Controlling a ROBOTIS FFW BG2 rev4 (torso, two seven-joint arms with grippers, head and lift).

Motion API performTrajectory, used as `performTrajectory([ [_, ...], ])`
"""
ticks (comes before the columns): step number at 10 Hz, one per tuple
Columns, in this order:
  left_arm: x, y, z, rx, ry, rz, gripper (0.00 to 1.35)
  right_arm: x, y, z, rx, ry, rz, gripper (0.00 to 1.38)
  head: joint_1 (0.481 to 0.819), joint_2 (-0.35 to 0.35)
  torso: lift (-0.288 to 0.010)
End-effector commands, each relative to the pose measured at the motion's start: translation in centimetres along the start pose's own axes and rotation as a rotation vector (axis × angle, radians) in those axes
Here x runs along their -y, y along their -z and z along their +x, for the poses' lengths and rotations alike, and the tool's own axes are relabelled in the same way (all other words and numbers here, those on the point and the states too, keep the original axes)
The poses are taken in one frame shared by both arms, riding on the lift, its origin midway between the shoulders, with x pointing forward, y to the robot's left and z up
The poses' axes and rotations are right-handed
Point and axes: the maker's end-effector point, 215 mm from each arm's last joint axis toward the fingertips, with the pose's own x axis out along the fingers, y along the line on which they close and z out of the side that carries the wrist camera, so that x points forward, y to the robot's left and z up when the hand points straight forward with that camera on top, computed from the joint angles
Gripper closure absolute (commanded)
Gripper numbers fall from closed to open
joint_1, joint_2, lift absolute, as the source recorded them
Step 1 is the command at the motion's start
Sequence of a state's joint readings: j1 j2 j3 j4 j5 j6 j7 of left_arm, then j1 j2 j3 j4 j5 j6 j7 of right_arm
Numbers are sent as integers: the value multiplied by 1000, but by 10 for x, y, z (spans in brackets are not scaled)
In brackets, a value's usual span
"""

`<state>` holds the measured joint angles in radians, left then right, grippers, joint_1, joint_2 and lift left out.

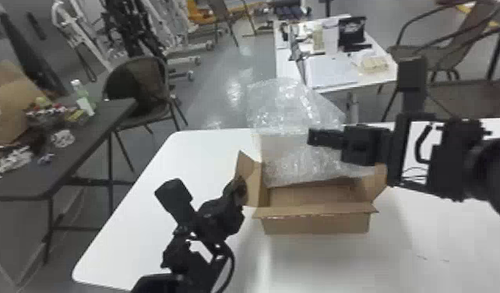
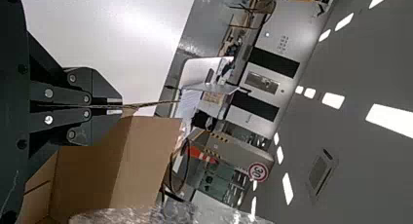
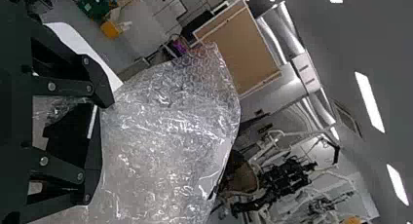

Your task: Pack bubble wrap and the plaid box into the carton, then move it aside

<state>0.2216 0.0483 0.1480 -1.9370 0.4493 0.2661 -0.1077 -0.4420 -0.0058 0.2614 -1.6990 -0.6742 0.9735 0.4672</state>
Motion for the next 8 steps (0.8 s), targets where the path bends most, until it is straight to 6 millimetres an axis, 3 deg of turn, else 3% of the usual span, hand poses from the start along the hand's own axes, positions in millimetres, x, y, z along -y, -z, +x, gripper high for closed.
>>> performTrajectory([
  [1,1,0,0,3,3,-6,1211,19,22,8,-15,16,54,1225,608,350,-166],
  [6,1,-3,0,13,7,-18,1211,47,72,7,-134,123,110,1202,651,350,-166],
  [7,1,-3,0,13,7,-17,1211,51,81,5,-157,139,118,1092,661,350,-166],
  [8,0,-4,0,14,5,-18,1211,57,87,2,-171,161,119,835,665,350,-166],
])
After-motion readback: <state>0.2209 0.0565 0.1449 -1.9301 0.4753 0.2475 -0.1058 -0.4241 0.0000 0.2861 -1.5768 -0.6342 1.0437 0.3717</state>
